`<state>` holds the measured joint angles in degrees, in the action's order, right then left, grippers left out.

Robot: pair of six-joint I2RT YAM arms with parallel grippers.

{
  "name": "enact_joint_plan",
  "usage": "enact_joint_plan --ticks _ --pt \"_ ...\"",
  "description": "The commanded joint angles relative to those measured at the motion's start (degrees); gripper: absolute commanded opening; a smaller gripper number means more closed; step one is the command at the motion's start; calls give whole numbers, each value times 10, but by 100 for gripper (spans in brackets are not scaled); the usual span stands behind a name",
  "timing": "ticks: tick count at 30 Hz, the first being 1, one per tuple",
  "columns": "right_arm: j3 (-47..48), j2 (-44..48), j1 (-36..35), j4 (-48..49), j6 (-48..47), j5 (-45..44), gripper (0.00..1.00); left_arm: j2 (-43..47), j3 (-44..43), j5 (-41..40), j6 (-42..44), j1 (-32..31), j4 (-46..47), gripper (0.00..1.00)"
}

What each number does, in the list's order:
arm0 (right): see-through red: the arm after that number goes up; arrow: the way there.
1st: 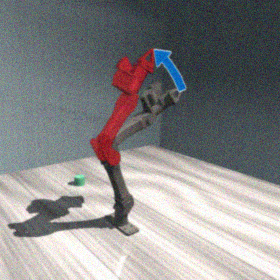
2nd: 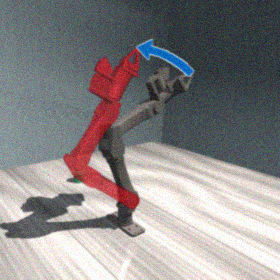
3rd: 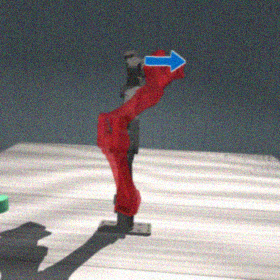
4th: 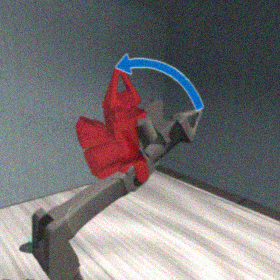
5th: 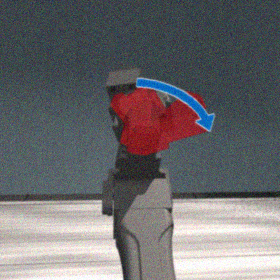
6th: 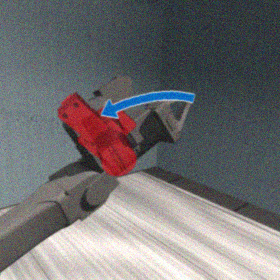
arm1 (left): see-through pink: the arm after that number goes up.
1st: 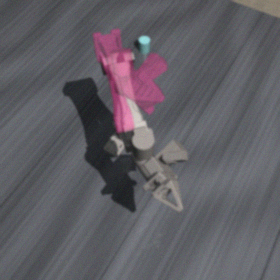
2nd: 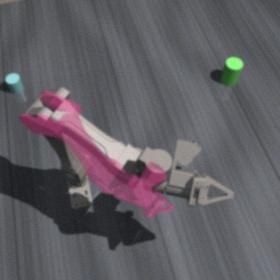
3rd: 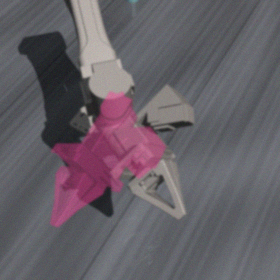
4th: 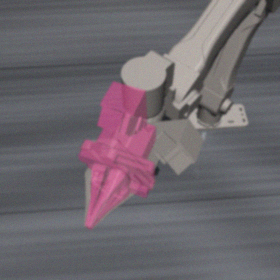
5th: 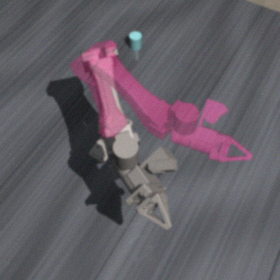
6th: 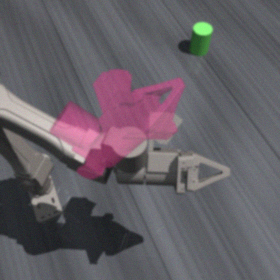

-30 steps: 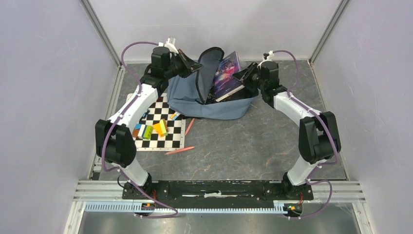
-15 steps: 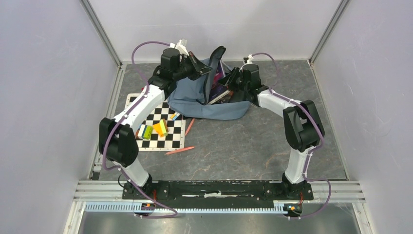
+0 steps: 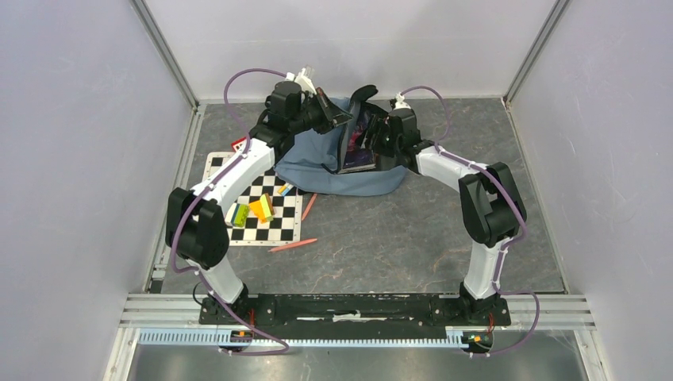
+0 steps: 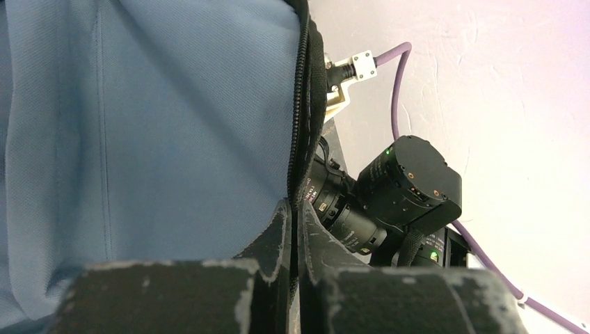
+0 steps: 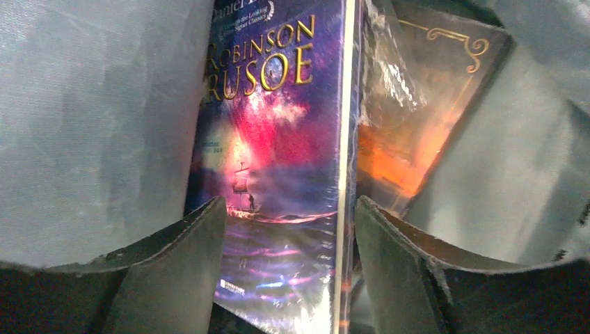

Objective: Pack the student bag
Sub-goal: Place the book in the student bag, then zip the student bag at the center of the board.

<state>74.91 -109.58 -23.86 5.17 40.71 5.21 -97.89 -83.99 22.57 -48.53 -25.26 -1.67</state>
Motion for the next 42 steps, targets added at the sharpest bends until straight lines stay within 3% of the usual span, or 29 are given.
enact_joint_plan --ticks 1,9,16,19,22,23,24,25,28,33,38,42 --pt "19 33 11 8 -60 -26 74 12 3 9 23 -4 19 2" --pt "-15 59 45 15 -80 -26 74 7 5 13 39 -6 2 2" --pt "-20 138 76 -44 -181 -110 90 -15 -21 -23 137 -40 -99 4" --pt "-31 180 105 -96 -213 -145 98 -27 -30 -39 183 -69 -135 15" --pt "-55 223 152 -130 -215 -143 98 -45 -44 -33 217 -94 -166 30" --pt "-66 237 171 -139 -203 -146 98 -49 -47 -27 224 -102 -171 43" --pt "-78 252 191 -146 -189 -146 98 -49 -46 -28 229 -109 -173 65" --pt "-90 267 209 -148 -181 -127 98 -46 -43 -31 232 -117 -171 77" --pt "-114 298 255 -142 -174 -70 98 -24 -30 -34 238 -129 -149 96" --pt "-152 338 248 -57 -192 52 94 19 -10 -52 214 -121 -119 100" --pt "-107 334 140 -50 -281 44 93 57 39 -69 147 -73 -118 100" --pt "-81 300 70 -40 -315 83 93 102 100 -138 91 -30 -144 100"
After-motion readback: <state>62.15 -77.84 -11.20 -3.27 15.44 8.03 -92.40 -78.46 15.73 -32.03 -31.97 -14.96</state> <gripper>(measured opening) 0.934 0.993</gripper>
